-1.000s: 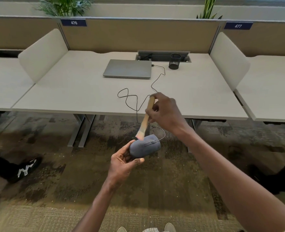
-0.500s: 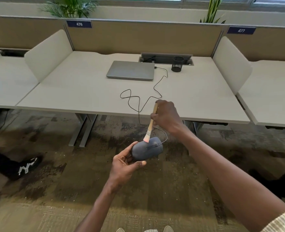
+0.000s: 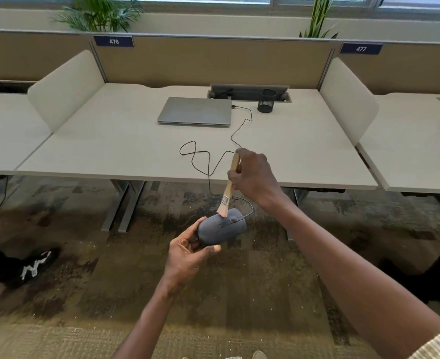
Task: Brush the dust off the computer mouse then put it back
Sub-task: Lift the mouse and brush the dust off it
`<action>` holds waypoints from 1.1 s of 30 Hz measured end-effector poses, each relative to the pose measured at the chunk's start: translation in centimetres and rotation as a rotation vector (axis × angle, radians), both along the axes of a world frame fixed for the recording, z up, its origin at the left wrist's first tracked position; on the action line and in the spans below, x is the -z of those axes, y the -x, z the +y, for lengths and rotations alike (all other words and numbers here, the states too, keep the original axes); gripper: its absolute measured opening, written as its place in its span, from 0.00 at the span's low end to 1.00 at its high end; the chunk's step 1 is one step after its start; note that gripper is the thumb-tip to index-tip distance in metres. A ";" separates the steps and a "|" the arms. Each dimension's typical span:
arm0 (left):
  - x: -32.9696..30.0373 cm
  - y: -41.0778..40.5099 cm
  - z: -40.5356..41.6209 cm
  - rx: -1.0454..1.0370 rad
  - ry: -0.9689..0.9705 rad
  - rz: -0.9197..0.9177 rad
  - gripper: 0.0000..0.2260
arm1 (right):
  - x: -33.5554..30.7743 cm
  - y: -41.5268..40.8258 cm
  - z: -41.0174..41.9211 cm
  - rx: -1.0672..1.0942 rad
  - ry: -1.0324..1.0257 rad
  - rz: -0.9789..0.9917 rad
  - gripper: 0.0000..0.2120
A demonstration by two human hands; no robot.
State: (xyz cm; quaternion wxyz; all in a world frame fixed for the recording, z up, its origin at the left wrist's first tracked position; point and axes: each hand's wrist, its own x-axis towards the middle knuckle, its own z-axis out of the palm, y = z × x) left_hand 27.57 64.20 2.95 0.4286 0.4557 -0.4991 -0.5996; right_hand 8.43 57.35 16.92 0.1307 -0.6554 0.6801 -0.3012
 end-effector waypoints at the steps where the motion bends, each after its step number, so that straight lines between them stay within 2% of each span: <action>1: -0.1 0.0 0.0 -0.003 0.002 0.004 0.37 | 0.0 0.0 0.3 0.011 0.012 0.054 0.07; 3: -0.1 0.0 0.0 -0.012 0.000 0.005 0.37 | 0.0 0.3 0.8 0.027 0.087 0.164 0.09; 5: -0.1 0.0 0.1 -0.030 0.000 0.004 0.37 | -0.3 0.3 1.4 -0.034 0.161 0.124 0.11; 8: -0.1 0.1 0.0 -0.050 -0.002 0.008 0.36 | -0.9 -0.9 2.7 -0.260 0.175 0.015 0.10; 13: -0.7 0.6 0.0 -0.056 0.017 -0.016 0.32 | -1.1 -3.3 4.9 -0.541 0.180 0.074 0.07; 18: -0.8 0.7 -0.5 -0.099 0.022 -0.065 0.22 | -0.8 -3.9 6.0 -0.755 0.143 0.177 0.14; 23: -0.7 0.5 -0.7 -0.088 0.034 -0.077 0.19 | -1.6 -3.0 6.7 -0.815 0.093 0.211 0.14; 26: -0.6 0.2 -0.9 -0.102 0.014 -0.077 0.29 | -2.7 -2.3 6.7 -0.800 0.111 0.269 0.12; 28: -0.8 0.2 -1.0 -0.113 0.016 -0.059 0.33 | -3.1 -1.9 6.3 -0.767 0.156 0.262 0.11; 30: -0.9 0.3 -1.1 -0.114 0.018 -0.037 0.32 | -3.1 -2.0 5.7 -0.738 0.204 0.226 0.14; 33: -1.1 0.6 -1.2 -0.102 0.035 -0.045 0.26 | -2.9 -2.5 5.3 -0.748 0.190 0.173 0.15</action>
